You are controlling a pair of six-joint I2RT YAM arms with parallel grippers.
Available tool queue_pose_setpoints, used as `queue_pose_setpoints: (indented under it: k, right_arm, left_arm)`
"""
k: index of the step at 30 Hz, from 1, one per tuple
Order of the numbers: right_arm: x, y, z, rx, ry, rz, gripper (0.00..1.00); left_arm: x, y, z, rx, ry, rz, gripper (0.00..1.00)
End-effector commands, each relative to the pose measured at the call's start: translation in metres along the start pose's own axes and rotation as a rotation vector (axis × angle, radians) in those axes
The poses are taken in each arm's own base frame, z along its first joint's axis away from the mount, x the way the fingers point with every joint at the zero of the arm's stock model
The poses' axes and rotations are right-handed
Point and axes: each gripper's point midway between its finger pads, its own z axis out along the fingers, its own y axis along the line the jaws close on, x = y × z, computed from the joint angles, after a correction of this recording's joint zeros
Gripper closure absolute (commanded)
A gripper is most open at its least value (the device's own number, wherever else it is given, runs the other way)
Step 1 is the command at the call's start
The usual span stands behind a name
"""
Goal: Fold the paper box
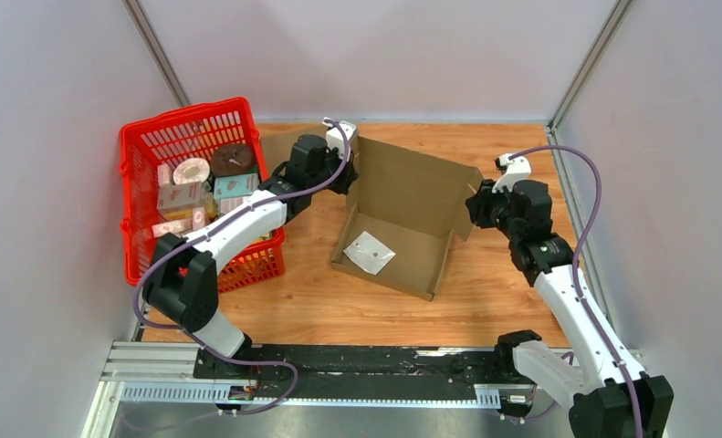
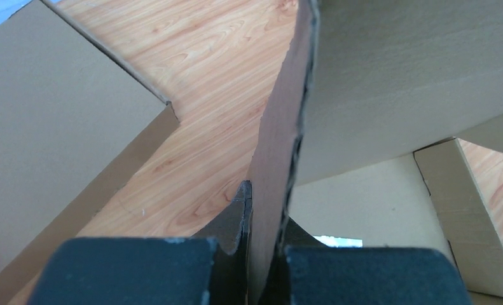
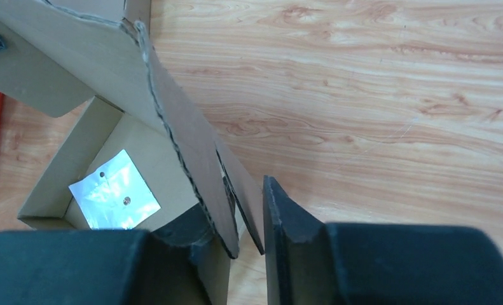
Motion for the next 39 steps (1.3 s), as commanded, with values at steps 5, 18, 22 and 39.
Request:
queue_pose_setpoints:
  k: [5, 18, 22, 39]
  right_arm:
    - [-0.02, -0.008, 0.001, 0.239, -0.145, 0.217, 0.81]
    - [-0.038, -0.025, 0.003, 0.503, -0.332, 0.417, 0.8]
    - [-0.031, -0.026, -0.003, 0.546, -0.381, 0.444, 0.79]
    - [0.031, -0.018, -0.01, 0.481, -0.345, 0.484, 0.77]
  left_arm:
    - [-0.036, 0.014, -0.022, -0.155, -0.171, -0.158, 1.0]
    - [-0.038, 0.03, -0.019, -0.374, -0.256, -0.423, 1.0]
    - [-0.027, 0.02, -0.016, -0.374, -0.243, -0.445, 1.0]
    - [0.034, -0.014, -0.027, -0.275, -0.19, -0.411, 1.0]
